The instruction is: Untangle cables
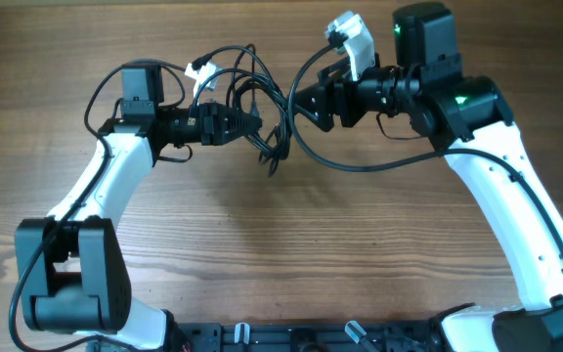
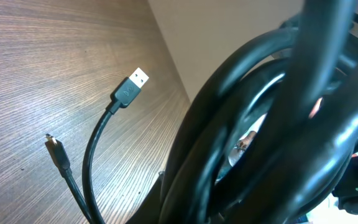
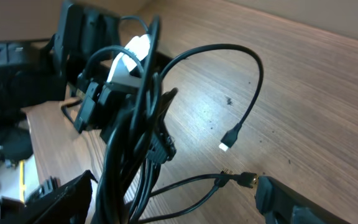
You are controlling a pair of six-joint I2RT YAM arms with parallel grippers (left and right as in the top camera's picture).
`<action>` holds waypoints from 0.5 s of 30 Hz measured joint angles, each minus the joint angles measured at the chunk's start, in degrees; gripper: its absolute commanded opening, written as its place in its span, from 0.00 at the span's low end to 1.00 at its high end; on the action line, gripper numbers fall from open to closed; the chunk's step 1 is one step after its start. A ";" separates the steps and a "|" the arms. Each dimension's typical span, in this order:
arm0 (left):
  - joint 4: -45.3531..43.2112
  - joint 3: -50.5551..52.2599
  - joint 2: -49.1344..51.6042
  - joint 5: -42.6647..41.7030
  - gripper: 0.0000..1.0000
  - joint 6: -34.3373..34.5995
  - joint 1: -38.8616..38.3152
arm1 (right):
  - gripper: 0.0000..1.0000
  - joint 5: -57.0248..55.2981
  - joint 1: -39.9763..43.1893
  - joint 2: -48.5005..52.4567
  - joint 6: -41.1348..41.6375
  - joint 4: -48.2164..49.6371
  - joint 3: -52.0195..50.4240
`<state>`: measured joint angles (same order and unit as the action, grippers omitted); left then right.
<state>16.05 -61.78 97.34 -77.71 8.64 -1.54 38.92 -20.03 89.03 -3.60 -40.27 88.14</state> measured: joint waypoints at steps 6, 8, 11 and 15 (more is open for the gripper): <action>0.20 0.00 0.00 0.33 0.04 1.68 0.00 | 0.58 1.16 -2.45 0.00 -4.17 -0.90 0.00; 0.22 0.00 0.00 0.33 0.04 2.64 0.00 | 0.49 1.44 -3.30 0.00 -4.90 -0.92 0.00; 0.22 0.00 0.00 0.35 0.04 3.72 0.00 | 0.41 1.60 -3.48 0.00 -5.68 -1.49 0.00; 0.22 0.00 0.00 0.35 0.04 4.79 0.00 | 0.32 1.60 -3.85 0.00 -5.73 -1.97 0.00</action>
<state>16.27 -61.78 97.34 -77.36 13.43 -1.54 40.51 -23.88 89.03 -9.32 -42.24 88.14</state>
